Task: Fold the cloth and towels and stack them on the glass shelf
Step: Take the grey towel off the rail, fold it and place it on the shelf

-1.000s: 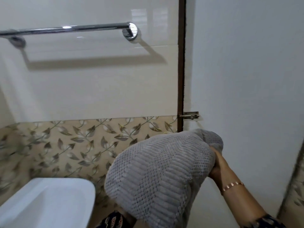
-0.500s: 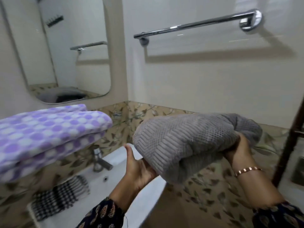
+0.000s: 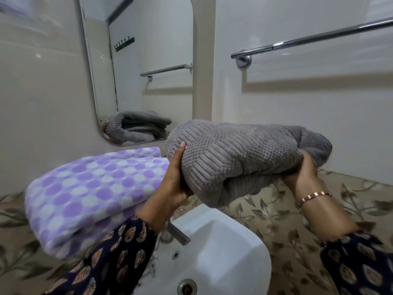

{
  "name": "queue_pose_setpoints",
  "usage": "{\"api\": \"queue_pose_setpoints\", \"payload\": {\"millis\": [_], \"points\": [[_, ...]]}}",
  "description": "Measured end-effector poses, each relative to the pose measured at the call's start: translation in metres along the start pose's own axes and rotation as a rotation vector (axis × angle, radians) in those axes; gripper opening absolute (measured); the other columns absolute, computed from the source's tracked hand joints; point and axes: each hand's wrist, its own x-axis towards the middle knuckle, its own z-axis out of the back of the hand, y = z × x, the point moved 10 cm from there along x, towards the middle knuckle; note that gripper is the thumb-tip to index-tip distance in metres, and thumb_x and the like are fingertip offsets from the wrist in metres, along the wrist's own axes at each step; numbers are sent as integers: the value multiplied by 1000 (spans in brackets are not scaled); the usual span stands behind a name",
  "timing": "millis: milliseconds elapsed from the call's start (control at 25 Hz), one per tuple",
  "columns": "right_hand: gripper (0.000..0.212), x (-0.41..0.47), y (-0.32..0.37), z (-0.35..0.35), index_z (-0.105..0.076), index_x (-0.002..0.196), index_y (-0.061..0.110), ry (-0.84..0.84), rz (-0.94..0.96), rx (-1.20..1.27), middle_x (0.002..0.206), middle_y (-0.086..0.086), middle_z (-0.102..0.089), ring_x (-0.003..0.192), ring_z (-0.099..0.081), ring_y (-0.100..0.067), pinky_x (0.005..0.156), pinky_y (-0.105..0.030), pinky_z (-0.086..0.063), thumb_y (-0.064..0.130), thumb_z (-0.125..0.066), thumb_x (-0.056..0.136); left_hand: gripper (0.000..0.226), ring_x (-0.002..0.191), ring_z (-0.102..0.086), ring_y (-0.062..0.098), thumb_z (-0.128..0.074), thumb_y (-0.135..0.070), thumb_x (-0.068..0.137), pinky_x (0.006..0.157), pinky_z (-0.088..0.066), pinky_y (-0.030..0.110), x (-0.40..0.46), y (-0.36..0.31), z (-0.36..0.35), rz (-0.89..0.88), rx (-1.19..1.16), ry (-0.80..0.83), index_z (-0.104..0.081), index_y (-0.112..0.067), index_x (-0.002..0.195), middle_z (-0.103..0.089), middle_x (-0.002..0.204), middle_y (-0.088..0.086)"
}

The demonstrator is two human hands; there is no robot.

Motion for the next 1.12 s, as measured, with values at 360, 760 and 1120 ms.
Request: {"api": "queue_pose_setpoints", "payload": {"millis": [360,760,1120], "points": [[50,74,-59,-122,-60,120,14,175,-105,-76,111,-10,-69,101,-66,-30,69,-38,-58,28,-66,72,32,67,-72,22,-49,-39,86,79,-52,38,61,-84,39,-263,5,-174,-69,-14,88,-75,77,6],[75,175,-165,-135,-68,111,15,171,-204,-137,113,-5,-70,98,-68,-26,80,-44,-57,39,-79,41,28,86,-65,14,-48,-15,76,74,-52,29,100,-115,96,-467,361,-788,-58,-12,102,-70,91,-4],[76,167,-167,-88,-49,127,-7,48,20,-576,131,-25,-54,120,-54,-34,96,-37,-42,29,-77,67,74,146,-7,27,-37,-68,81,114,-2,59,156,-76,8,-4,2183,-650,-24,-33,144,-16,157,2]]}}
